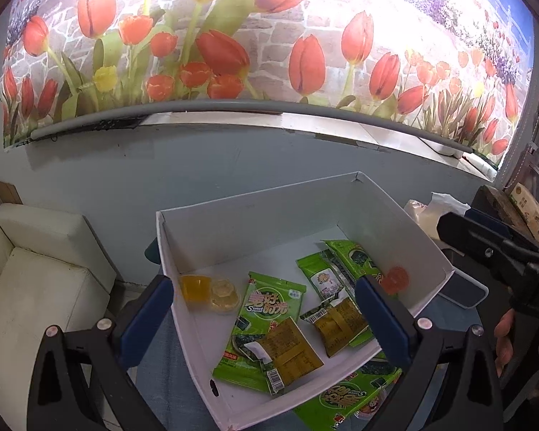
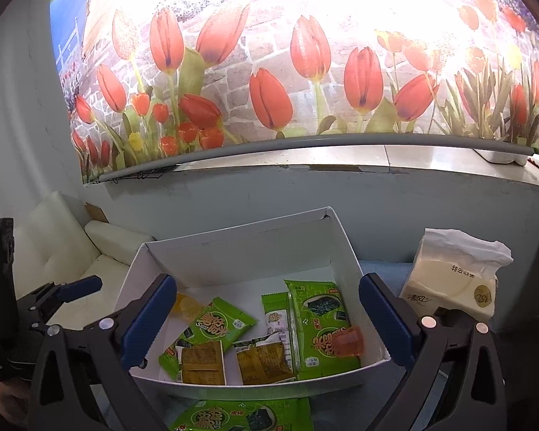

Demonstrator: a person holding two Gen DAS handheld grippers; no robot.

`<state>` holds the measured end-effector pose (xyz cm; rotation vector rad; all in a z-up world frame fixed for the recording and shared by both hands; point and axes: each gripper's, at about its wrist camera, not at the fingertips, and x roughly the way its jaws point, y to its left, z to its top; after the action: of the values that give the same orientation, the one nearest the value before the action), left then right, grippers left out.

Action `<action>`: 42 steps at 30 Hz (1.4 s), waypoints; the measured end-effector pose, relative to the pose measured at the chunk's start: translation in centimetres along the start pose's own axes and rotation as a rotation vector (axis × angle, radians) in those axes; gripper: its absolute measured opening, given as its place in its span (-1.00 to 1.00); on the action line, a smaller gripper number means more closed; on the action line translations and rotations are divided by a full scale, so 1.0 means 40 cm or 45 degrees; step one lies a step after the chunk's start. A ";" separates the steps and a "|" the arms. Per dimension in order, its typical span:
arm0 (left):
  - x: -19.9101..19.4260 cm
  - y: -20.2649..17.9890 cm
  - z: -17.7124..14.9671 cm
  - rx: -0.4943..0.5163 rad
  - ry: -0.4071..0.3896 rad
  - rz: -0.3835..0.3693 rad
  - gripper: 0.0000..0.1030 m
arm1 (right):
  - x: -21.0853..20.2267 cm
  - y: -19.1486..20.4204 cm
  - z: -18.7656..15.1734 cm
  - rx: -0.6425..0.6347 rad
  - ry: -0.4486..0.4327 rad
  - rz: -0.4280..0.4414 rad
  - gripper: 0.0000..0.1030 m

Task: Organize snacks
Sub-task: 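Carry both jelly cups into the white box and open both grippers, then move both tools back over the remaining jelly cups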

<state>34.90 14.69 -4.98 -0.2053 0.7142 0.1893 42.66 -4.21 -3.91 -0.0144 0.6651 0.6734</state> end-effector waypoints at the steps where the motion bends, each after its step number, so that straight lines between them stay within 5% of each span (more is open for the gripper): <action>1: -0.009 0.000 0.000 -0.006 -0.004 -0.003 1.00 | -0.003 0.002 -0.005 -0.008 0.003 -0.001 1.00; 12: -0.168 -0.069 -0.097 0.056 -0.076 -0.003 1.00 | -0.206 0.031 -0.190 -0.190 -0.005 -0.097 1.00; 25: -0.348 -0.147 -0.415 0.140 -0.036 -0.082 1.00 | -0.370 0.033 -0.501 -0.116 0.119 -0.182 1.00; 35: -0.378 -0.162 -0.530 0.106 0.044 -0.125 1.00 | -0.286 -0.022 -0.560 -0.137 0.229 -0.132 1.00; 42: -0.366 -0.160 -0.564 0.089 0.077 -0.123 1.00 | -0.137 -0.104 -0.517 -0.177 0.287 -0.223 1.00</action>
<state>11.46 1.41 -11.10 -0.1786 0.7677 0.0663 30.18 -15.17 -18.00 -0.2777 0.8214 0.5523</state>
